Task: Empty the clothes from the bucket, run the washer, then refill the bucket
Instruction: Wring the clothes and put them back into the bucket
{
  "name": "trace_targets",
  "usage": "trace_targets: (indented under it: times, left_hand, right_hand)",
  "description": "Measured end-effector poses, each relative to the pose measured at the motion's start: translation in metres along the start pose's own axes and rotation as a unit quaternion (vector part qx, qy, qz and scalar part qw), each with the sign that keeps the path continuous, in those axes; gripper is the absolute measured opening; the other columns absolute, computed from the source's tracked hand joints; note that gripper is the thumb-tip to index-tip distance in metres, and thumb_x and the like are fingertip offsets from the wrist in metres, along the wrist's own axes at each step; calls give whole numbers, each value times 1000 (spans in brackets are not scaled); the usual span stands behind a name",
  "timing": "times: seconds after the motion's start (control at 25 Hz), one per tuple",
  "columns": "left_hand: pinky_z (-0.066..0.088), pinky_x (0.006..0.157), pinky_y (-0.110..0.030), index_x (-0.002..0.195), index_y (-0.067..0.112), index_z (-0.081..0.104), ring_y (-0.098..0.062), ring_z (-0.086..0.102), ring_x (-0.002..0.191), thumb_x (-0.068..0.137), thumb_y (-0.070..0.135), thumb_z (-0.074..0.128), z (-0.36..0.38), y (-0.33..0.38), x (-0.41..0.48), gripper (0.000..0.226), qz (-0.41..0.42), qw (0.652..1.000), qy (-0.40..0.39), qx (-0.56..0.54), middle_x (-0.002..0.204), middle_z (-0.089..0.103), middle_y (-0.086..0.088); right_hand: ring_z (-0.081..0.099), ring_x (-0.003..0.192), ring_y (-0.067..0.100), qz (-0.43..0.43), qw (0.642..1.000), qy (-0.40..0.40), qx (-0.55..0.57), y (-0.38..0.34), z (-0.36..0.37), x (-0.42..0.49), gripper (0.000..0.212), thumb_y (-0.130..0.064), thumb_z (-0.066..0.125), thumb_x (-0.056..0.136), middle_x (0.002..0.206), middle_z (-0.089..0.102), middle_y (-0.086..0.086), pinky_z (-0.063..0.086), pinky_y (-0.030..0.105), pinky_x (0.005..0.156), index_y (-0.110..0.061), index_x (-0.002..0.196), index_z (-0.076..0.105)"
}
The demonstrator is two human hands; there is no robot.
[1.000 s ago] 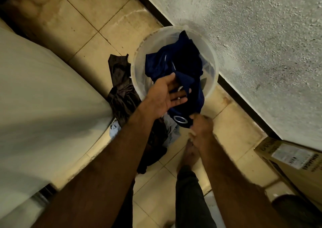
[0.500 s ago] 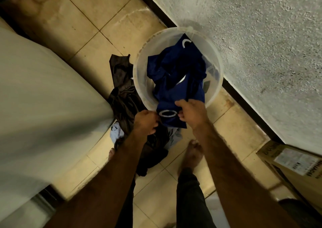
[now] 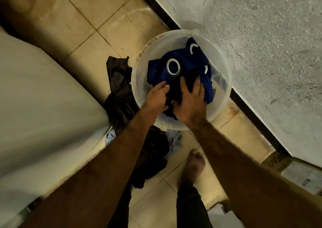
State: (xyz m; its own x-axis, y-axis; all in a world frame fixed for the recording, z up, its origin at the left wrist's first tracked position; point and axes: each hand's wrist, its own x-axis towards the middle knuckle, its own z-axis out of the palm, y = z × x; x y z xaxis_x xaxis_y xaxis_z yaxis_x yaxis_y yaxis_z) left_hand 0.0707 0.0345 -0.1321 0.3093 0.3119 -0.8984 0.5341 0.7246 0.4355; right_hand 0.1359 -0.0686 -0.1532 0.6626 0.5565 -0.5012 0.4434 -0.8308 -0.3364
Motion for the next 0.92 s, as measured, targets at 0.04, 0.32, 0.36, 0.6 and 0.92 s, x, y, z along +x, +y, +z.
trace_targets:
  times: [0.04,0.32,0.36,0.6,0.92]
  left_hand:
    - [44,98,-39,150,25,40,-25,48,135,106,27,43,2,-2,15,45,4,1000,-5,21,149,48,-2]
    - [56,75,-20,120,12,66,-2,65,89,102,21,54,-21,-37,35,23,331,932,68,133,103,68,4]
    - [56,71,-22,112,10,67,-5,66,83,101,19,54,-37,-46,28,19,419,887,120,152,94,68,4]
    - [57,67,-40,100,20,60,-12,61,75,97,40,56,-109,-157,0,20,298,876,239,294,86,60,7]
    - [38,103,-48,123,29,62,-32,44,124,89,32,60,-88,-233,34,34,113,636,46,762,130,52,-4]
  right_hand:
    - [-4,155,42,0,999,-39,-32,9,13,14,86,-44,63,93,169,-10,15,28,67,113,-36,161,11]
    - [39,140,42,-33,950,-279,-132,69,134,129,77,-67,41,85,157,39,18,32,55,117,-26,151,39]
    - [43,138,40,-33,945,-297,-136,60,134,129,69,-59,46,93,155,43,18,35,52,116,-20,150,43]
    - [33,147,38,5,949,-300,-97,48,109,113,70,-47,53,102,164,29,17,30,41,120,-12,158,31]
    - [56,130,29,-29,989,-128,72,19,62,6,47,-45,60,98,142,61,7,46,40,109,-19,137,62]
